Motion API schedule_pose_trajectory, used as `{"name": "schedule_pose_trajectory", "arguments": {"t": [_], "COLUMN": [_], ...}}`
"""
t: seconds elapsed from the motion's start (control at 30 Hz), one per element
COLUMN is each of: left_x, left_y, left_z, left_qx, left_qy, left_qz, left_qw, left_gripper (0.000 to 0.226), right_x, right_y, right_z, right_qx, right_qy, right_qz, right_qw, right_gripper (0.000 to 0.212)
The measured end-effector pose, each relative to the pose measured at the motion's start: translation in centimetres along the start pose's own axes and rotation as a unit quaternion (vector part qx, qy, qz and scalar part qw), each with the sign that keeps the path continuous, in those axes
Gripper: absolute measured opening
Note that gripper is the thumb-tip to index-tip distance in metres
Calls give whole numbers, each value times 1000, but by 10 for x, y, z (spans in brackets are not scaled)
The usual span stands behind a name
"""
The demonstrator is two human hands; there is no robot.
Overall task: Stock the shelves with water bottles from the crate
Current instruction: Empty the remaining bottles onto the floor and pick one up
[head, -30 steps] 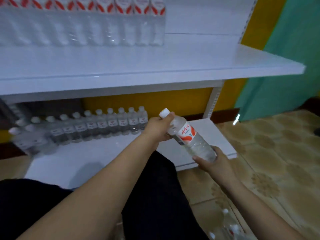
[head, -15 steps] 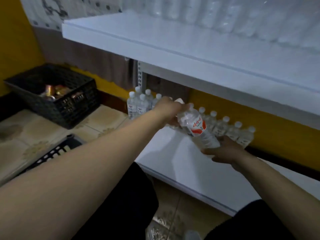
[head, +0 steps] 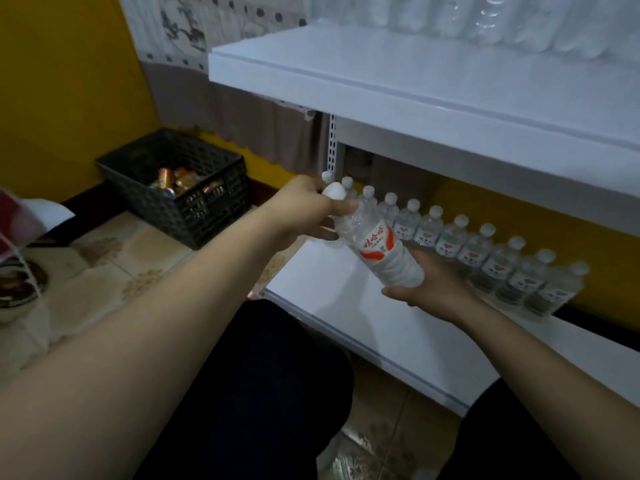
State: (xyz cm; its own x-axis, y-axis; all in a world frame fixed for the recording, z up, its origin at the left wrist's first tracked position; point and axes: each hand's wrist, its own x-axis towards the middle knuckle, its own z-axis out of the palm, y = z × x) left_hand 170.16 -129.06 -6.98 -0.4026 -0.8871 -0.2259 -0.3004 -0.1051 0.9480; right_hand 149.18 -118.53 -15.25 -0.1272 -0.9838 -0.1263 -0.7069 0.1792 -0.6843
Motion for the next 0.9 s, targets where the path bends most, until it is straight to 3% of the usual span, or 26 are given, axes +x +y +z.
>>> {"name": "schedule_pose_trajectory", "arguments": {"t": [0.2, 0.33, 0.47, 0.6, 0.67, 0.77, 0.9], "left_x": [-93, -162, -209, -207, -194, -168, -123], "left_y": [45, 121, 202, 251, 265, 278, 288], "left_z": [-50, -64, -64, -40, -22, -1, 17], "left_qx": [105, 215, 241, 240, 265, 334, 387], "left_qy": [-37, -56, -12, 89, 88, 72, 65], "left_qz": [73, 158, 286, 406, 433, 432, 408], "left_qw": [991, 962, 928, 877, 857, 835, 824], "left_gripper": [35, 33, 33, 57, 71, 101, 100], "right_x": [-40, -74, -103, -112, -112, -109, -81], "right_y": [-55, -116, -171, -205, -207, -196, -173], "right_z": [-3, -14, -48, -106, -133, -160, -169], "right_qx": [-48, -151, -57, -36, -41, -67, -52], "right_qy": [-4, 102, 206, 285, 315, 331, 323], "right_qz": [-101, -159, -201, -178, -164, -110, -82], "right_qw": [994, 970, 956, 941, 934, 935, 941], "right_gripper": [74, 78, 78, 80, 81, 90, 88]}}
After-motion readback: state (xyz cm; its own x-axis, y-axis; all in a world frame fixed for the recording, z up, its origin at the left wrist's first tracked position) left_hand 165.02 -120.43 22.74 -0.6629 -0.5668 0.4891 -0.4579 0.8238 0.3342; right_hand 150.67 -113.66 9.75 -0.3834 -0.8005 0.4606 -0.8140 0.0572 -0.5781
